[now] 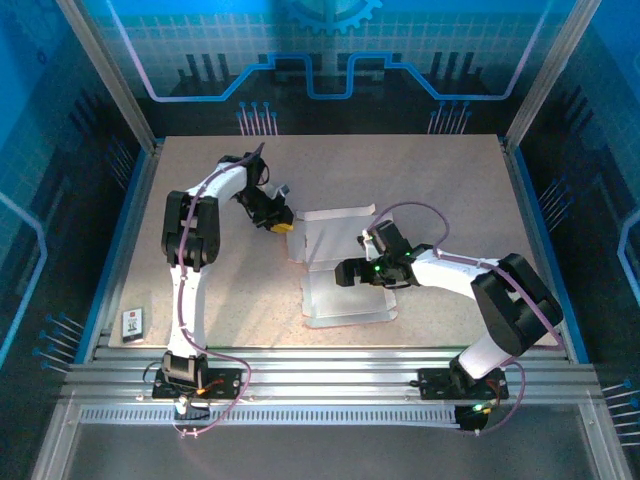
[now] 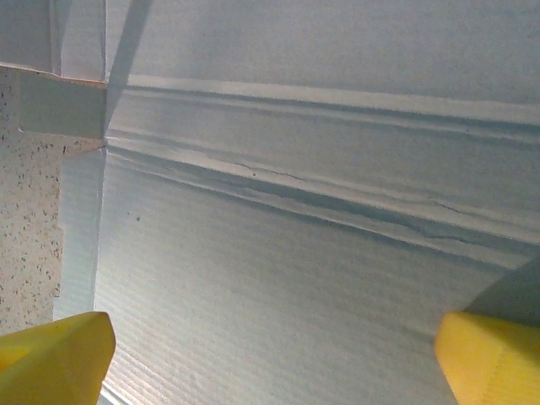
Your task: Fold the paper box
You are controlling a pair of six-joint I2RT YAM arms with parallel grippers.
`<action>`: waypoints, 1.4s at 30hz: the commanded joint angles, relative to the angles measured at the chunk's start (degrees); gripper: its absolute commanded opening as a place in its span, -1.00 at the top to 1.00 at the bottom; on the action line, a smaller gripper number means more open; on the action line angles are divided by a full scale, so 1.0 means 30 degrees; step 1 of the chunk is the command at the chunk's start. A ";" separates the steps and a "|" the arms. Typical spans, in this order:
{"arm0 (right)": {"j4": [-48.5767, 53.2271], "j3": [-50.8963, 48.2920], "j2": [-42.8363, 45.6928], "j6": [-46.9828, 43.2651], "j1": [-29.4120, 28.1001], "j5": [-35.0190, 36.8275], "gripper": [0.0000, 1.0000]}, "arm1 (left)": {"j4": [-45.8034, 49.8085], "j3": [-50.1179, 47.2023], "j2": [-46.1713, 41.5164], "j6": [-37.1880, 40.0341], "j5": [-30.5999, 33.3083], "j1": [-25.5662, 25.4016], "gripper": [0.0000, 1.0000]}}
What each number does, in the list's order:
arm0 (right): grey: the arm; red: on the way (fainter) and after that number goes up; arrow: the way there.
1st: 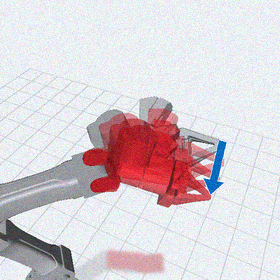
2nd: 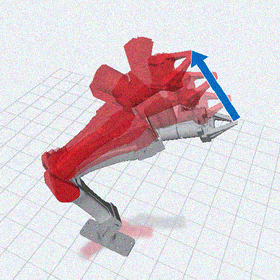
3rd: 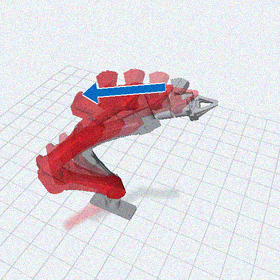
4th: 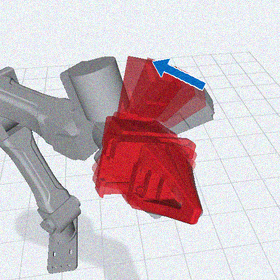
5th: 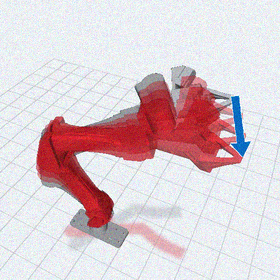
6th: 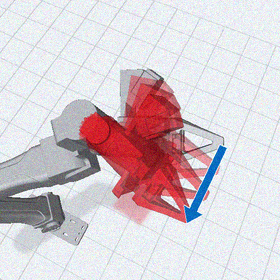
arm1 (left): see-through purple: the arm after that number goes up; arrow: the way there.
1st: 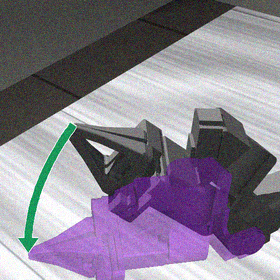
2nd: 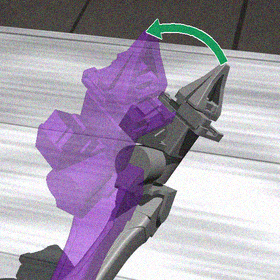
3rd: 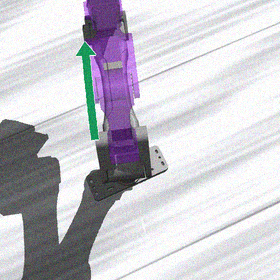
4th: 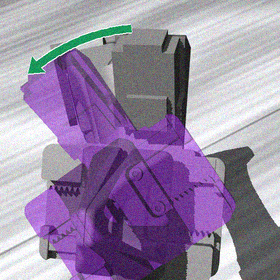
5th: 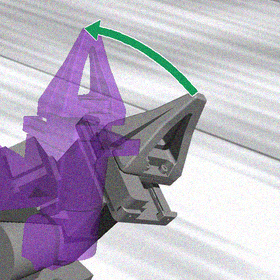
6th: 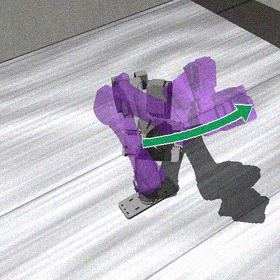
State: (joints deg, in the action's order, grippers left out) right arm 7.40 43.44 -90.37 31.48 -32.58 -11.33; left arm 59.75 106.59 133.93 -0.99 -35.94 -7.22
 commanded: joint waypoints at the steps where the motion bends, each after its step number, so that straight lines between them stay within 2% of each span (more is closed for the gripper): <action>1: 0.0853 -0.0130 -0.0527 0.0024 -0.0305 -0.0253 -1.00 | -0.0433 -0.0680 -0.1183 0.0204 -0.0875 0.0126 0.68; 5: 0.1292 0.0324 0.0395 -0.0144 -0.0346 -0.0885 -0.98 | -0.3015 -0.2647 -0.3148 -0.0205 -0.0266 -0.0018 0.82; 10: 0.2010 0.0458 0.2454 -0.0729 -0.0674 -0.1651 -0.92 | -0.6730 -0.5399 -0.5639 -0.1158 0.0265 -0.0137 0.83; 13: 0.2395 0.0297 0.3341 -0.0631 -0.1196 -0.1946 -0.72 | -0.8504 -0.6612 -0.6963 -0.1498 0.1156 -0.0367 0.83; 17: 0.2207 -0.0418 0.3728 0.0829 -0.2289 -0.1127 -0.37 | -1.0617 -0.8092 -0.8334 -0.1854 0.2124 -0.0615 0.83; 25: 0.1037 -0.1603 0.2064 0.3505 -0.4761 0.1338 0.14 | -1.2812 -0.9851 -1.0011 -0.1836 0.4720 -0.1812 0.84; 29: 0.0148 -0.1802 0.1032 0.4192 -0.5269 0.1555 0.34 | -1.3279 -1.0523 -1.0631 -0.1780 0.5615 -0.2455 0.82; 37: -0.0904 -0.0784 -0.0866 0.4541 -0.6210 0.1090 0.50 | -1.4439 -1.2574 -1.1564 -0.2032 0.7344 -0.3871 0.82; 42: -0.1486 -0.0049 -0.1844 0.4589 -0.6466 0.0530 0.57 | -1.5319 -1.3730 -1.2040 -0.2418 0.7455 -0.4205 0.81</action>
State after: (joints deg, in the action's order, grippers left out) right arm 13.34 42.00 -90.67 44.38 -48.71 -6.39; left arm 14.50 67.59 99.81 -7.25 -14.22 -18.87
